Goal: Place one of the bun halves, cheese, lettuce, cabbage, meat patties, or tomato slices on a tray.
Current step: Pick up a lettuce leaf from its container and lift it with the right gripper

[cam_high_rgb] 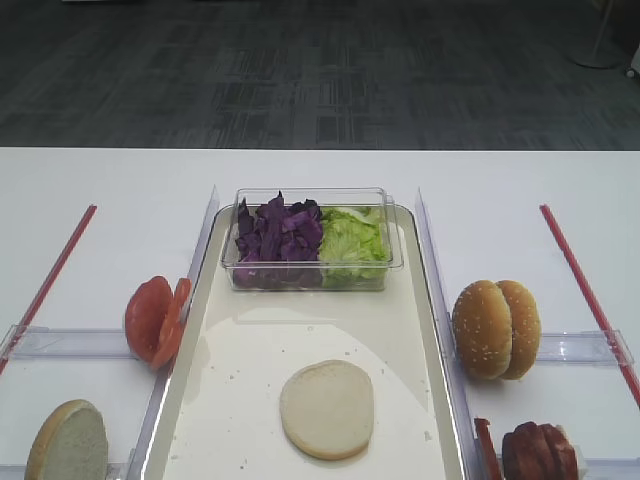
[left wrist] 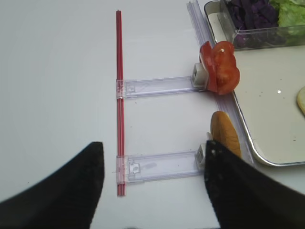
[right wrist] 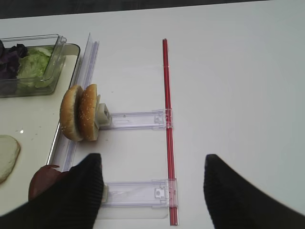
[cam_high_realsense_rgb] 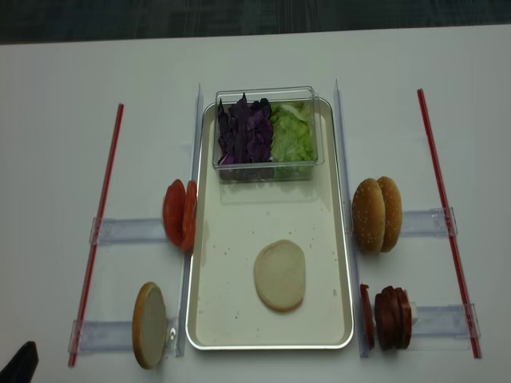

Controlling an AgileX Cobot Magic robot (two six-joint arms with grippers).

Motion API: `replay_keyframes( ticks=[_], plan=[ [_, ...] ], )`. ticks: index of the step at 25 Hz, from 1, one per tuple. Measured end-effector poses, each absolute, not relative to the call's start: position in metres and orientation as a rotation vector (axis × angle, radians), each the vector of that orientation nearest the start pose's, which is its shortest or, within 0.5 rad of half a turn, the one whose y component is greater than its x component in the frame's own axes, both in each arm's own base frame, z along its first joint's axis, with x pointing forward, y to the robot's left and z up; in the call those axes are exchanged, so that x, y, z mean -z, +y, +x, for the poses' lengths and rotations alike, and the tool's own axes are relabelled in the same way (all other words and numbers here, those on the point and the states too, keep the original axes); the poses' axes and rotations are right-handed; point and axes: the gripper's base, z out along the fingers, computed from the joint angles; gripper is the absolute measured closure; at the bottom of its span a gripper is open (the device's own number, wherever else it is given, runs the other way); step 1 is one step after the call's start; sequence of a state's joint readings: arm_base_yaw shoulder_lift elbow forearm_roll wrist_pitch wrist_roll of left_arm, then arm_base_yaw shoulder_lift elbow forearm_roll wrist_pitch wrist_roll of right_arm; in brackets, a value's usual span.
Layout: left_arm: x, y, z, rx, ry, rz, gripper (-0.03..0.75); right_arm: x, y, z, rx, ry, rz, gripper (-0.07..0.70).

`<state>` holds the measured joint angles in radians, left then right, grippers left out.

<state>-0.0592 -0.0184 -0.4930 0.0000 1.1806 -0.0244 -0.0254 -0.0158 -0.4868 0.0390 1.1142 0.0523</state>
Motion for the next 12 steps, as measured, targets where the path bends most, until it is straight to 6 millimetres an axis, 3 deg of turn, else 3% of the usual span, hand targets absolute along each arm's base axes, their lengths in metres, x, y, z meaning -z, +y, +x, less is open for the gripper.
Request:
replay_keyframes(
  ticks=[12],
  plan=[
    [-0.2658,0.0007,-0.0123,0.049,2.153,0.038,0.283,-0.2693,0.0033,-0.0080,-0.062,2.094,0.078,0.147]
  ],
)
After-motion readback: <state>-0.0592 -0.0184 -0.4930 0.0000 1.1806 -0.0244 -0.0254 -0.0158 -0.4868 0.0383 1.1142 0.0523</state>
